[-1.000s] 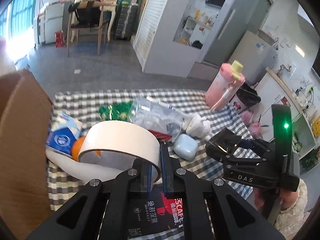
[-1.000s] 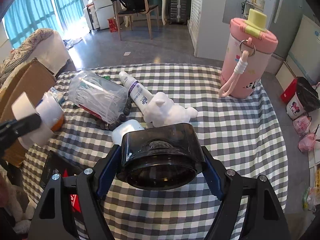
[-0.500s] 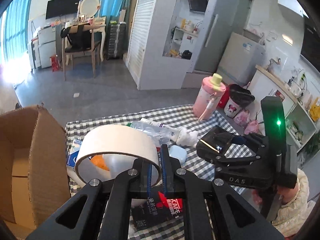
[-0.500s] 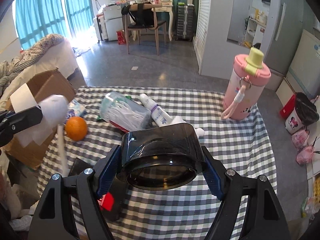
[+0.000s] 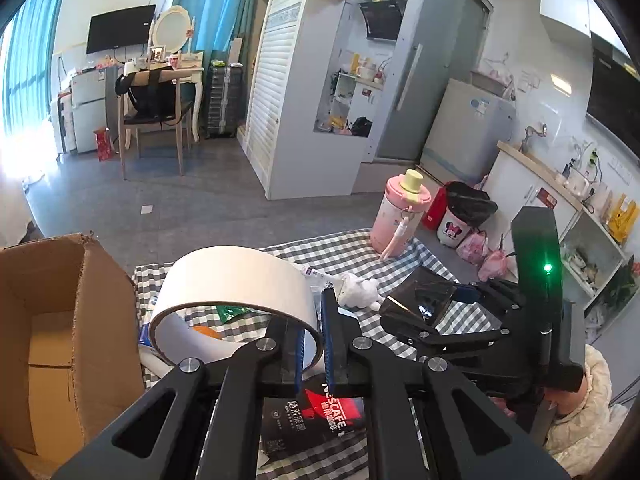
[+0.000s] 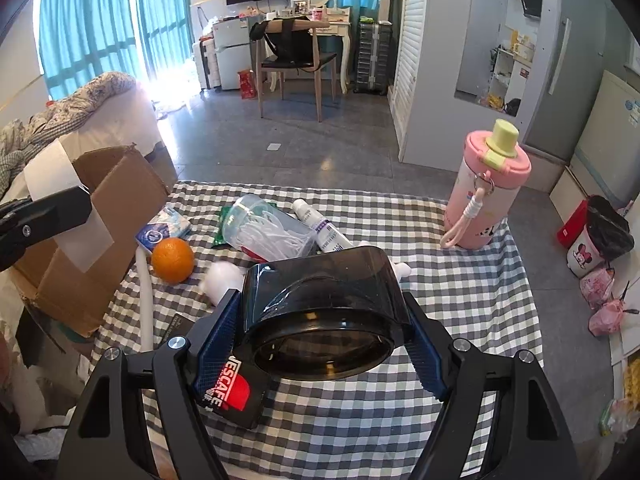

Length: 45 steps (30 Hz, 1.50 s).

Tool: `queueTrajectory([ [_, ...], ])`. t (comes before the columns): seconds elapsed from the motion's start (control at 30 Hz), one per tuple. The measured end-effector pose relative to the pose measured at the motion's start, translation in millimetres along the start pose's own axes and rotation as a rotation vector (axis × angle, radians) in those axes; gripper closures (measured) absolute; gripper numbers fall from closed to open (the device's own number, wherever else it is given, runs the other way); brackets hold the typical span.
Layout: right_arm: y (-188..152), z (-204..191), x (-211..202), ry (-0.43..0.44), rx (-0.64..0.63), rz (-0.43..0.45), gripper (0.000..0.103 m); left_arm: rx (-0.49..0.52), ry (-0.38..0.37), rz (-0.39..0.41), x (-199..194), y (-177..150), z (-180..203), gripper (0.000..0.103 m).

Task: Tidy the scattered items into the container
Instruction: 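Carry the tape roll to the cardboard box and release it with the left gripper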

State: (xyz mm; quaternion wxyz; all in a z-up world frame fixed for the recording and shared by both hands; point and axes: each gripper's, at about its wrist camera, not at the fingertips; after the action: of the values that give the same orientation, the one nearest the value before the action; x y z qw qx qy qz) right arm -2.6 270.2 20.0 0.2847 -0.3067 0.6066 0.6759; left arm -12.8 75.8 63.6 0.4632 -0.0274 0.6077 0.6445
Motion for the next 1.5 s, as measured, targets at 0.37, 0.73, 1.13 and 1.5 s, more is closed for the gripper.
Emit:
queueTrajectory([
  [0.37,35.1,-62.7,-25.7,0.109,-0.118,0.080,0.027,-0.048,0.140,0.055,-53.0,-0.3,-34.4,0.095],
  [0.73,71.4,-172.6,-41.9,0.246,-0.278,0.162,0.027,-0.156,0.360,0.064,-117.1,-25.7,-117.6,0.095],
  [1.13,66.9,-267.5,-11.1,0.309,-0.418,0.087,0.027,-0.274,0.494,-0.026,-116.0,-67.4,-196.7,0.095],
  [1.5,65.8,-303.2,47.2,0.322,-0.460,-0.003,0.027,-0.349,0.583,-0.103,-80.0,-86.9,-240.2,0.095],
])
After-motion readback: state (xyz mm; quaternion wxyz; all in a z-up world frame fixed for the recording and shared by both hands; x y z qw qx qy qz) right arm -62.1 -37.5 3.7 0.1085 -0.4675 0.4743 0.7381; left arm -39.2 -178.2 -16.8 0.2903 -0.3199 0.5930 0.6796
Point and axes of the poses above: each gripper's, at about its wrist camera, not at the fingertips, and x roughly the way its jaws point, z to its right, y to its top, and after that the axes turned 5 degrees about -y, right-handed
